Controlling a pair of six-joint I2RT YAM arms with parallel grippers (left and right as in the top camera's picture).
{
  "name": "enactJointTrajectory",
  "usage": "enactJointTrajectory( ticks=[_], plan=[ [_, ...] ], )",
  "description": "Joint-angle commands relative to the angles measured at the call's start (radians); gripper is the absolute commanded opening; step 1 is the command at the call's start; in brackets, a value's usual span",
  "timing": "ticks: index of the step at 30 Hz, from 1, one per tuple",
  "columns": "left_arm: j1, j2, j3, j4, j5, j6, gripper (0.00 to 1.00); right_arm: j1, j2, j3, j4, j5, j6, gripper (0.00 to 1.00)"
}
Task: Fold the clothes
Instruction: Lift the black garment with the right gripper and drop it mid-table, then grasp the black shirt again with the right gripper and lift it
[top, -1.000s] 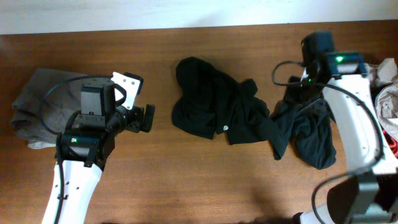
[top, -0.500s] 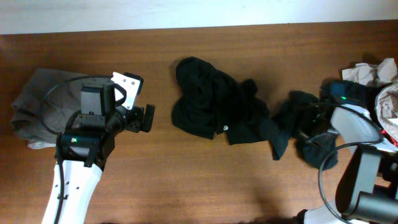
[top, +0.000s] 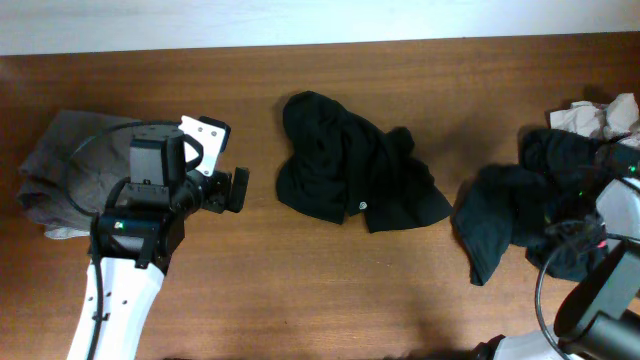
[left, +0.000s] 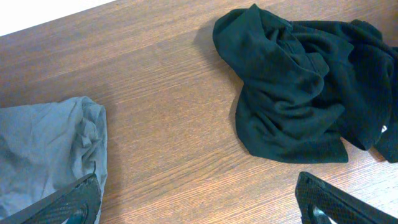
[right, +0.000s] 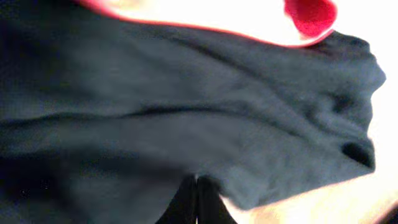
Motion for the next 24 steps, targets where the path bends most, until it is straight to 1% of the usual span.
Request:
enactJointTrajectory(
  ticks=[1,3,4,5,6,8,10,12,15,20,21,24],
  plan=[
    [0.0,0.001,0.021,0.003,0.01,-0.002,1.0,0.016,-0.08,0.098,-0.034,-0.219,-0.103,0.07],
    [0.0,0.001,0.021,0.003,0.048,-0.002,1.0,0.039,-0.111,0.133,-0.058,-0.358,-0.184,0.19],
    [0.0,0.001,0.021,0.004,0.072,-0.002,1.0,0.055,-0.126,0.144,-0.066,-0.41,-0.222,0.27],
    [0.0,0.001,0.021,0.008,0.113,-0.002,1.0,0.082,-0.147,0.151,-0.07,-0.47,-0.276,0.38],
    [0.0,0.001,0.021,0.011,0.142,-0.002,1.0,0.098,-0.158,0.151,-0.071,-0.494,-0.299,0.43],
    [0.0,0.001,0.021,0.022,0.206,-0.002,1.0,0.154,-0.179,0.151,-0.073,-0.542,-0.36,0.56],
    [0.0,0.001,0.021,0.035,0.239,-0.002,1.0,0.23,-0.185,0.151,-0.073,-0.547,-0.416,0.66],
    [0.0,0.001,0.021,0.055,0.269,-0.002,1.0,0.327,-0.174,0.145,-0.063,-0.536,-0.483,0.73],
    [0.0,0.001,0.022,0.068,0.278,-0.002,1.0,0.437,-0.148,0.131,-0.034,-0.527,-0.532,0.75],
    [0.0,0.002,0.022,0.067,0.273,-0.002,1.0,0.629,-0.071,0.096,0.094,-0.511,-0.539,0.75],
    [0.0,0.002,0.022,0.067,0.261,-0.002,1.0,0.69,-0.032,0.096,0.133,-0.477,-0.48,0.75],
    [0.0,0.001,0.022,0.067,0.251,-0.002,1.0,0.767,0.029,0.095,0.182,-0.388,-0.384,0.75]
  ],
)
